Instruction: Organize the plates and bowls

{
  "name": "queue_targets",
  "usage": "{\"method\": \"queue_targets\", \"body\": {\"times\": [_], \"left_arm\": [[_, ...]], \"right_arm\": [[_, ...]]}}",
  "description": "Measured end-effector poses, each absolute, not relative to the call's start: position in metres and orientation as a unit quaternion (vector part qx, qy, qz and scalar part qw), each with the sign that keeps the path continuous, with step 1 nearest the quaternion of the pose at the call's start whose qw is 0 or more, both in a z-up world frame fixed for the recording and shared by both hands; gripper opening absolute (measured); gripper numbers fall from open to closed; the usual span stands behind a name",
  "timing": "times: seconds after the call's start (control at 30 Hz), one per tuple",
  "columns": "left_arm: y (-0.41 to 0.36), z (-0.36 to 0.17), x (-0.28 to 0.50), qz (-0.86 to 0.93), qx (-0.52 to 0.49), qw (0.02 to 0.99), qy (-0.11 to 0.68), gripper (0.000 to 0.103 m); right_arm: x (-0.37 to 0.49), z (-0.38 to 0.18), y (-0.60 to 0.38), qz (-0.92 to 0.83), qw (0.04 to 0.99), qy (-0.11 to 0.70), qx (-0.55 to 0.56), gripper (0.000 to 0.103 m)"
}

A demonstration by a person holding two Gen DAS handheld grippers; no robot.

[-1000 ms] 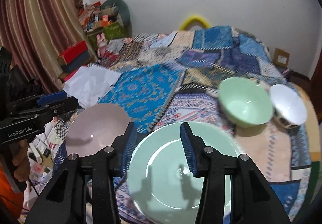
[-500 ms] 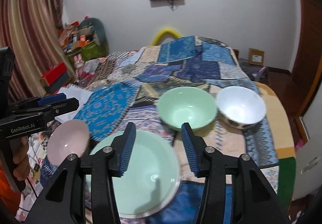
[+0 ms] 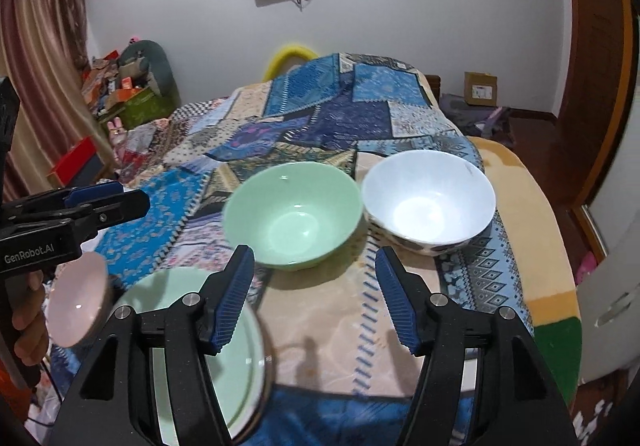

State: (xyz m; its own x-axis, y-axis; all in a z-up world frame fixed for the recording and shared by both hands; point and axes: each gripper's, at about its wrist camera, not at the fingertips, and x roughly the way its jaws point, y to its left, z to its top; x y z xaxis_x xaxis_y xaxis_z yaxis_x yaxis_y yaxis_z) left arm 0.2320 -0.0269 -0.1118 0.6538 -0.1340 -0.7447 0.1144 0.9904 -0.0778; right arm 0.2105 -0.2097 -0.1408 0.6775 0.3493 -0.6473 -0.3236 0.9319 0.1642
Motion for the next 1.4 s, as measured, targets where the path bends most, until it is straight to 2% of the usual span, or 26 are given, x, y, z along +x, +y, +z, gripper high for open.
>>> {"method": "queue_targets", "body": {"times": [0.37, 0.43, 0.53, 0.6, 0.87, 1.0, 1.4], "left_arm": [[-0.032, -0.166, 0.295, -0.058, -0.009, 0.882, 0.467, 0.06], [-0.034, -0.173, 0.303, -0.057, -0.006, 0.88, 0.472, 0.06], [-0.035, -0.181, 0.314, -0.059, -0.003, 0.876, 0.479, 0.059], [-0.037, -0.185, 0.32, -0.059, 0.0, 0.875, 0.48, 0.055], [-0.041, -0.197, 0.34, -0.066, 0.0, 0.868, 0.493, 0.037], [-0.042, -0.204, 0.348, -0.079, -0.012, 0.858, 0.507, 0.027], [-0.045, -0.201, 0.339, -0.079, -0.007, 0.856, 0.511, 0.026]], "right_arm": [[0.252, -0.174, -0.207, 0.191, 0.9, 0.391, 0.03, 0.059], [0.257, -0.179, -0.205, 0.19, 0.898, 0.395, 0.027, 0.056], [0.264, -0.186, -0.206, 0.193, 0.893, 0.406, 0.027, 0.046], [0.268, -0.19, -0.207, 0.194, 0.89, 0.413, 0.03, 0.04], [0.278, -0.195, -0.206, 0.199, 0.885, 0.419, 0.038, 0.029], [0.28, -0.197, -0.203, 0.195, 0.886, 0.419, 0.035, 0.029], [0.281, -0.194, -0.203, 0.195, 0.884, 0.422, 0.047, 0.025]]}}
